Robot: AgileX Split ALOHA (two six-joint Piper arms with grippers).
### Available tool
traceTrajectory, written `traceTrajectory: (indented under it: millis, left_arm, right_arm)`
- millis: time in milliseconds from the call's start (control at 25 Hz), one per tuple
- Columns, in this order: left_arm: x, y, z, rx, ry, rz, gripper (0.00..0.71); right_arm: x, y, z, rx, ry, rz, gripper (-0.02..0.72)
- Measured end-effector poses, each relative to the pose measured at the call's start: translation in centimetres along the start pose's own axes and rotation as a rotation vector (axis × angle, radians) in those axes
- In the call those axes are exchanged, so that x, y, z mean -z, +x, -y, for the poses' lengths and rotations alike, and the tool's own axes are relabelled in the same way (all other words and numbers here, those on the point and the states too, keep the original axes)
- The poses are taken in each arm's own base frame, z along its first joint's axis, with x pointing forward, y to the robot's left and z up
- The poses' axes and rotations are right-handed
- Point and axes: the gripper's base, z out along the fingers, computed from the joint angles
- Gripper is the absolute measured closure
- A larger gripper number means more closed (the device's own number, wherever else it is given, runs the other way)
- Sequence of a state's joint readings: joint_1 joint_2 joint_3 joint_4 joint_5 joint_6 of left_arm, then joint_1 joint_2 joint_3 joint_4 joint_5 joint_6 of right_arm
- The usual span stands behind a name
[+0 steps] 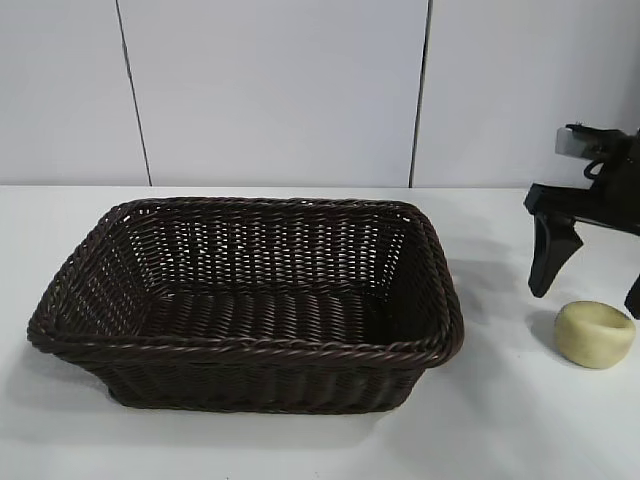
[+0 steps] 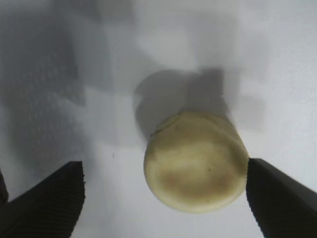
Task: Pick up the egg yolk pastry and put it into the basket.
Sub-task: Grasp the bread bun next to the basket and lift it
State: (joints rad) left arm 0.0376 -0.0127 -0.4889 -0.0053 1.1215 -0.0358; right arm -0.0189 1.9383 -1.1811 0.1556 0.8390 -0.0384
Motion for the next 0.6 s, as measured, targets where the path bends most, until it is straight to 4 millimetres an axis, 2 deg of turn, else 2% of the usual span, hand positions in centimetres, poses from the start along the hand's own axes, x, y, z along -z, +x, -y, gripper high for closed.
traceTrajectory:
  millis: [80, 160, 280, 400, 440, 520, 600]
  left_arm:
    - [0.0, 0.0, 0.0, 0.0, 0.0, 0.0, 0.139]
    - [0.0, 0.0, 0.0, 0.0, 0.0, 0.0, 0.139]
    - [0.0, 0.0, 0.0, 0.0, 0.0, 0.0, 0.139]
    - [0.0, 0.0, 0.0, 0.0, 0.0, 0.0, 0.139]
    - [0.0, 0.0, 0.0, 0.0, 0.0, 0.0, 0.139]
    - [0.0, 0.0, 0.0, 0.0, 0.0, 0.0, 0.139]
    - [0.0, 0.0, 0.0, 0.0, 0.0, 0.0, 0.139]
  right_arm:
    - [-0.12, 0.0, 0.08, -0.006, 0.007, -0.003, 0.072]
    - [-0.27, 0.0, 0.13, -0.005, 0.011, -0.008, 0.109]
    - [-0.38, 0.02, 0.14, -0.008, 0.011, -0.013, 0.283]
    - [-0.38, 0.08, 0.14, -0.008, 0.011, -0.019, 0.528]
    - [-0.37, 0.11, 0.13, -0.008, 0.011, -0.022, 0.582]
    - [-0.35, 0.17, 0.13, -0.007, 0.01, -0.031, 0.645]
    - [-0.35, 0.27, 0.12, 0.001, 0.01, -0.042, 0.664]
